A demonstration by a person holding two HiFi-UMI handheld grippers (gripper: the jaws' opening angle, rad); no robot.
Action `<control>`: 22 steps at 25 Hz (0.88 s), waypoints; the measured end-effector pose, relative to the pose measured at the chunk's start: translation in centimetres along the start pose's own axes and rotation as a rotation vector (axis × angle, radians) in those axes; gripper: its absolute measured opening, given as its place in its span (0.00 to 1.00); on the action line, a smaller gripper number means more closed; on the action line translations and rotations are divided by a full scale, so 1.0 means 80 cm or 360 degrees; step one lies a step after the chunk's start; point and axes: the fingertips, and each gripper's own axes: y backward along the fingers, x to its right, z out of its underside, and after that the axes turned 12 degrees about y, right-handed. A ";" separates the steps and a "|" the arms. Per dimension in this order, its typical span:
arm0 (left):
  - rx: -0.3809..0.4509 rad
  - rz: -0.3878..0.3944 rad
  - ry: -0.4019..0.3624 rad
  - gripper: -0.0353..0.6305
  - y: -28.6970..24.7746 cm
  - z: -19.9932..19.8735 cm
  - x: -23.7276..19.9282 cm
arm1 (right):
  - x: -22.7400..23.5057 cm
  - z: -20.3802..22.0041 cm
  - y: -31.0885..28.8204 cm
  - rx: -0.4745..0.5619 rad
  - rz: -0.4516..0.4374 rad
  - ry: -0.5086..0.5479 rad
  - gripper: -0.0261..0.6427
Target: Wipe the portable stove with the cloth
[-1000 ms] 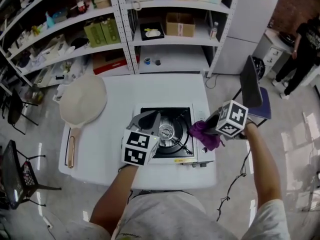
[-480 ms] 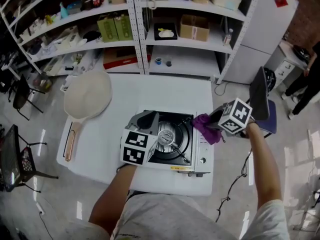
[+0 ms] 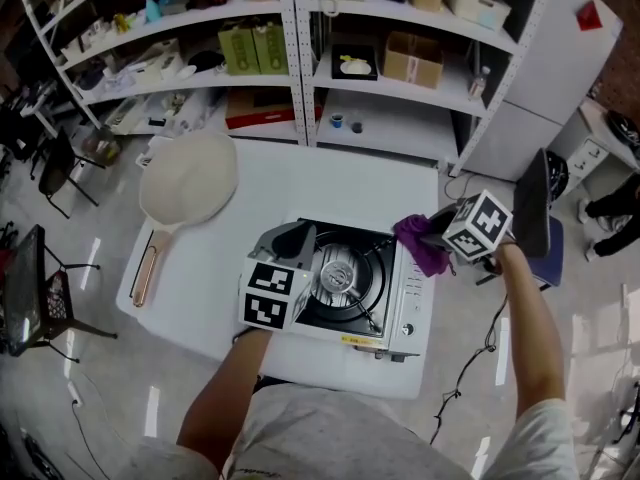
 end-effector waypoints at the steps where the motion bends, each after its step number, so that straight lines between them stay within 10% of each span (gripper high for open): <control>1: 0.0003 -0.0007 0.0004 0.06 0.002 0.000 -0.002 | 0.001 -0.002 0.001 -0.0002 0.0001 0.0013 0.13; 22: 0.0048 -0.0219 0.0087 0.06 0.064 0.019 -0.065 | 0.011 -0.115 -0.035 0.0022 0.0150 0.0332 0.13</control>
